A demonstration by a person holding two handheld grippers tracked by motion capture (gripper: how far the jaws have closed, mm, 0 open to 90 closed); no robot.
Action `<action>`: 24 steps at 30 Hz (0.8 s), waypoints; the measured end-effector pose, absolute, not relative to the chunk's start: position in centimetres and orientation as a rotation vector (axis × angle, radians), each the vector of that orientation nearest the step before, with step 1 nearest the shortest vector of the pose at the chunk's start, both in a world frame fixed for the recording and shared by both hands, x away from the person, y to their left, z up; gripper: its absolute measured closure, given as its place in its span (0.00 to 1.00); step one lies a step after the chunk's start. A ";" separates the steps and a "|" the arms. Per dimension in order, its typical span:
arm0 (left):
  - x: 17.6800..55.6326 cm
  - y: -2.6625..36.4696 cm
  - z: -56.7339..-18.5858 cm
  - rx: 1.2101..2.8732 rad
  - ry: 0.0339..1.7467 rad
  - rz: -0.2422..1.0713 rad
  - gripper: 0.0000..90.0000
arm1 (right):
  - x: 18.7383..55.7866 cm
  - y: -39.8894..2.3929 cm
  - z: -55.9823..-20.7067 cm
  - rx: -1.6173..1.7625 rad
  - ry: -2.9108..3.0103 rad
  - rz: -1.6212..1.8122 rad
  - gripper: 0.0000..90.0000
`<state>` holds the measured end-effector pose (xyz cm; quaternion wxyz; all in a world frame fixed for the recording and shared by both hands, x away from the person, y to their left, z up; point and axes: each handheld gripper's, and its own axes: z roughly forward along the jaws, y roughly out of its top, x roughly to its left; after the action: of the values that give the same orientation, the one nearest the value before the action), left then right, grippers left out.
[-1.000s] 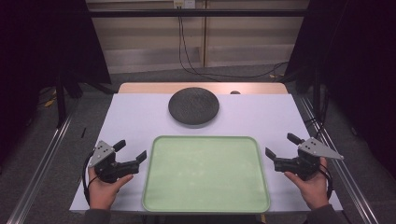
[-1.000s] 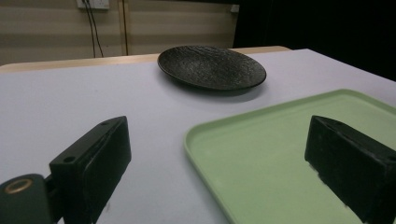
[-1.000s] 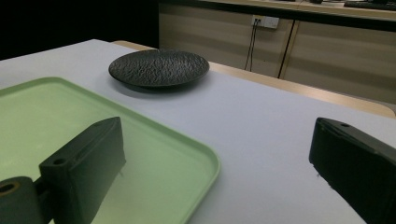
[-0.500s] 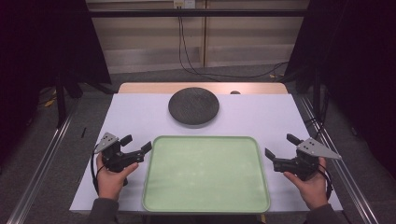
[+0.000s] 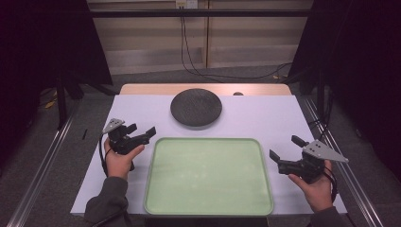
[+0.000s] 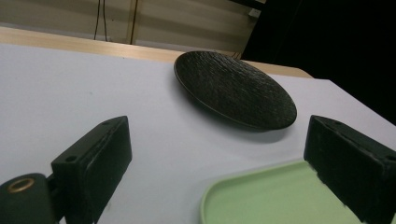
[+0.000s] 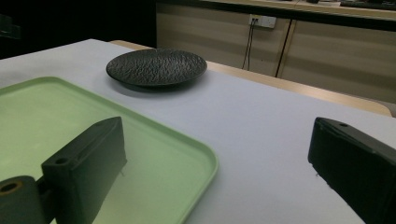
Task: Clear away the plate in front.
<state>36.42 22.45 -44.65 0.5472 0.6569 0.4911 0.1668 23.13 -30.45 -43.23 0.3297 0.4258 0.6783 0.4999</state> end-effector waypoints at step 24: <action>43.8 19.2 -44.8 1.611 1.243 0.346 0.11 | 23.3 -29.9 -43.3 1.082 1.796 1.302 0.06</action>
<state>43.83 19.18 -44.77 0.5130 0.6699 0.5170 0.1438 23.34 -29.89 -43.26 0.3305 0.4136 0.6867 0.4981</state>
